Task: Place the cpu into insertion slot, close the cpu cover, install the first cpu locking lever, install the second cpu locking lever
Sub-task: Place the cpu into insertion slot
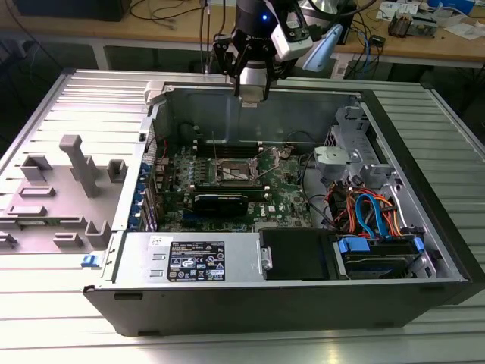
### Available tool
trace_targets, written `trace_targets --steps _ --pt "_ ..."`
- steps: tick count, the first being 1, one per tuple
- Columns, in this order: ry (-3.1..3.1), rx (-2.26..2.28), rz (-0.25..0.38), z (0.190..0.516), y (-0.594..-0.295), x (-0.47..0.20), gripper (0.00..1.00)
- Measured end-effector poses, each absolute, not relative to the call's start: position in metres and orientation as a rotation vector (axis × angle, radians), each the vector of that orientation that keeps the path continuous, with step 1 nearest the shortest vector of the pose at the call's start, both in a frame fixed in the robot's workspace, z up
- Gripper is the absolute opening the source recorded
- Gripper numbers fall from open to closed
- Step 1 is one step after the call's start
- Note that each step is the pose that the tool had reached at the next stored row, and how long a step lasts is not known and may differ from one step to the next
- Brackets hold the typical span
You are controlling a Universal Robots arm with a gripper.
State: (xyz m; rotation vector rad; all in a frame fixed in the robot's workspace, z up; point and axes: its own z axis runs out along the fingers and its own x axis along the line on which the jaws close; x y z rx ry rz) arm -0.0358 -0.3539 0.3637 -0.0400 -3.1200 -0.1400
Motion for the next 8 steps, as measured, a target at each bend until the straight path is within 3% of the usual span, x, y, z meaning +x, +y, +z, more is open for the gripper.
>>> trace_targets --steps 8 --pt "-3.120 -0.040 -0.140 0.3637 -0.3559 -0.0358 0.54"
